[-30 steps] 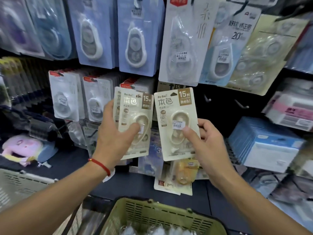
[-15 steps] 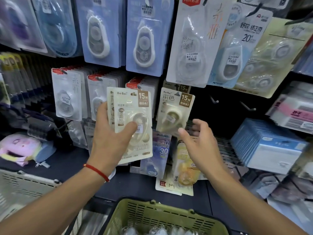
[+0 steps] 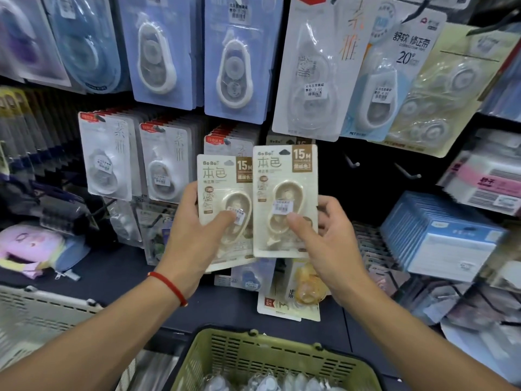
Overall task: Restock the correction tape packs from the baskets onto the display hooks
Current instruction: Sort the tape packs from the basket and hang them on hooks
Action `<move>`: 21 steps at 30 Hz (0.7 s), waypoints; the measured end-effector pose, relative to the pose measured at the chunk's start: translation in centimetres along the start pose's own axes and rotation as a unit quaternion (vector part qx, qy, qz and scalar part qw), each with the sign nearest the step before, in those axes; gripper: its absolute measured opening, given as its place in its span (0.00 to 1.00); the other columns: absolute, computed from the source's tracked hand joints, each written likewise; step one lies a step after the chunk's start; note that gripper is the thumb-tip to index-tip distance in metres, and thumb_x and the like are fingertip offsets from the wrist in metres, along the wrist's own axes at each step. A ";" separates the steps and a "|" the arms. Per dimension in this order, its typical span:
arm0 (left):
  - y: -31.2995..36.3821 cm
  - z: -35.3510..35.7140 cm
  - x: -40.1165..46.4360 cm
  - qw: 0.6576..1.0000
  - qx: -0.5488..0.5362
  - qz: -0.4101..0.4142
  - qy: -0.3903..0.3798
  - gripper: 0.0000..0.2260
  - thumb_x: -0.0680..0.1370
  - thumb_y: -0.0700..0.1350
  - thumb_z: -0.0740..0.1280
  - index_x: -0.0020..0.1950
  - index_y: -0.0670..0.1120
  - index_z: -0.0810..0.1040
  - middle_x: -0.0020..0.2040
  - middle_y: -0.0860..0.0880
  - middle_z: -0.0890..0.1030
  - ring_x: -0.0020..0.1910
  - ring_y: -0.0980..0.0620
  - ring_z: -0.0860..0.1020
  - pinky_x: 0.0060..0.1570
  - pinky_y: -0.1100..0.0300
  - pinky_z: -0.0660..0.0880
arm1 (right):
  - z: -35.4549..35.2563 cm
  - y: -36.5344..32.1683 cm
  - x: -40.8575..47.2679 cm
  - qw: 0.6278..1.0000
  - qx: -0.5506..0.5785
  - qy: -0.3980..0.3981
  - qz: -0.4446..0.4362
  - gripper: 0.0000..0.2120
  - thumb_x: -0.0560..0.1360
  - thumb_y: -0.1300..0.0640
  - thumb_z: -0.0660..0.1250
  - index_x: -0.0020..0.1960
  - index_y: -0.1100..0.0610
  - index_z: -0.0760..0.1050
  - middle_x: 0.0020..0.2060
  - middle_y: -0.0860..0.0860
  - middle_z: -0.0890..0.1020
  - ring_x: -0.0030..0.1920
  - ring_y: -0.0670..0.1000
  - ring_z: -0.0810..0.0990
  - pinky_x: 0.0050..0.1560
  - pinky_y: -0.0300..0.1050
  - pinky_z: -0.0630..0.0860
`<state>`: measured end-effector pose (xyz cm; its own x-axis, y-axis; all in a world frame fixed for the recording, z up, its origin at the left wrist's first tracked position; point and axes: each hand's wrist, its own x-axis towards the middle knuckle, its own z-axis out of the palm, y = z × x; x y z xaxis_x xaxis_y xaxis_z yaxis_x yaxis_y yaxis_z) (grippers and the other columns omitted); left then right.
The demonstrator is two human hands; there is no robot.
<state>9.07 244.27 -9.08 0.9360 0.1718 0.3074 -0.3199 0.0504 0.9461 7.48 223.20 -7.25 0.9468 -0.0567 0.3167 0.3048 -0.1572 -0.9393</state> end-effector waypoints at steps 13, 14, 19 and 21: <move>1.0 -0.4 0.1 0.999 -0.011 0.014 0.035 0.24 0.74 0.37 0.75 0.63 0.54 0.71 0.52 0.61 0.86 0.51 0.59 0.86 0.42 0.67 0.81 | -1.4 0.6 0.3 0.967 -0.248 0.044 -0.036 0.26 0.77 0.39 0.69 0.72 0.45 0.70 0.64 0.41 0.76 0.64 0.43 0.76 0.64 0.45 0.74; 0.8 -0.2 0.0 1.000 -0.019 0.003 0.018 0.25 0.74 0.34 0.76 0.63 0.54 0.71 0.53 0.58 0.87 0.51 0.56 0.86 0.43 0.64 0.83 | -1.2 0.6 0.1 0.970 -0.239 0.013 -0.043 0.22 0.77 0.40 0.69 0.69 0.44 0.72 0.62 0.39 0.77 0.62 0.41 0.77 0.62 0.41 0.75; 0.5 1.1 -1.2 0.995 -0.042 -0.017 -0.091 0.30 0.72 0.45 0.80 0.69 0.57 0.72 0.58 0.49 0.87 0.57 0.48 0.86 0.54 0.50 0.84 | 0.2 0.8 -0.7 0.990 -0.107 -0.096 -0.005 0.14 0.78 0.46 0.75 0.61 0.44 0.76 0.52 0.39 0.86 0.52 0.41 0.85 0.51 0.38 0.82; 0.5 1.3 -1.2 0.994 -0.017 -0.006 -0.104 0.31 0.72 0.46 0.79 0.70 0.62 0.72 0.57 0.51 0.87 0.56 0.51 0.86 0.53 0.56 0.83 | 0.3 0.7 -0.6 0.997 -0.042 -0.061 0.002 0.14 0.78 0.52 0.75 0.60 0.48 0.75 0.52 0.43 0.87 0.51 0.45 0.87 0.50 0.42 0.84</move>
<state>7.96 242.83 -8.80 0.9487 -0.0356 0.3141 -0.3102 0.0853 0.9468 7.12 223.42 -8.13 0.9548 0.0626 0.2905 0.2969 -0.2402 -0.9242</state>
